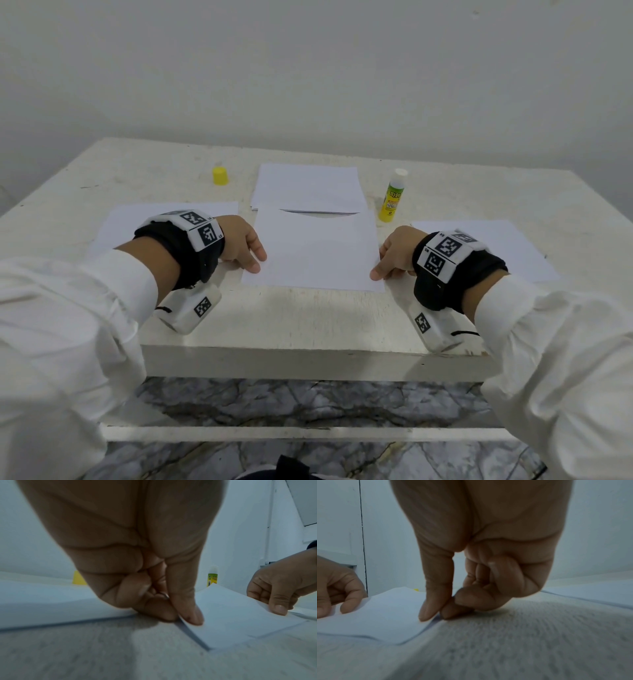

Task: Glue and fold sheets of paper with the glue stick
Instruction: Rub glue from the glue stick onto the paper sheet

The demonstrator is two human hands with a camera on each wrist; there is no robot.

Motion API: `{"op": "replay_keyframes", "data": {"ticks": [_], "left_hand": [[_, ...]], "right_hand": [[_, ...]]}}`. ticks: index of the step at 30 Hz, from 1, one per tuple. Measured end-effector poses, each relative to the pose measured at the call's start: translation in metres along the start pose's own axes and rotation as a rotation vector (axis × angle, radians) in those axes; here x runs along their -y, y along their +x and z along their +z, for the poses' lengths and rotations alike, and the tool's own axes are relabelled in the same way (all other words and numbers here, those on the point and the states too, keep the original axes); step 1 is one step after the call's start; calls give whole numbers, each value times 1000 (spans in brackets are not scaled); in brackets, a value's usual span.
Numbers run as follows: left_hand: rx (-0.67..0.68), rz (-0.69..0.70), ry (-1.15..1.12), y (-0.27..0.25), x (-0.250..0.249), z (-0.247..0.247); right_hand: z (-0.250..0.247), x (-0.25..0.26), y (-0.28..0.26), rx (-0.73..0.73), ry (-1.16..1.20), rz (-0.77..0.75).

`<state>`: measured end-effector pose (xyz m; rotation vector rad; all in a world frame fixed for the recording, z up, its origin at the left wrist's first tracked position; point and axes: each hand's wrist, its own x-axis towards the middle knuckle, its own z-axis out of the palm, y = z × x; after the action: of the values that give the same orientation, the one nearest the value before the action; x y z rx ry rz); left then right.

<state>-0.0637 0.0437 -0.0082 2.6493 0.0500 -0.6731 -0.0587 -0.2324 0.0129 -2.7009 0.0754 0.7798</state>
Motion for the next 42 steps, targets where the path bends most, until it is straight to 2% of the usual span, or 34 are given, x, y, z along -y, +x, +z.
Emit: {"op": "replay_keyframes", "data": {"ticks": [20,32,36,42], "left_hand": [[-5,25,-124,3,5,0],[-21,3,-92,-3,1,1],[-41,-16,-4,-3,-3,2],[-74,-25,287,-5,-12,1]], "right_hand": [[1,1,1,-36,-45,-7],[1,0,2,-32,-24,2],[4,0,4,-42,-27,1],[5,7,5,-93,-168,30]]}}
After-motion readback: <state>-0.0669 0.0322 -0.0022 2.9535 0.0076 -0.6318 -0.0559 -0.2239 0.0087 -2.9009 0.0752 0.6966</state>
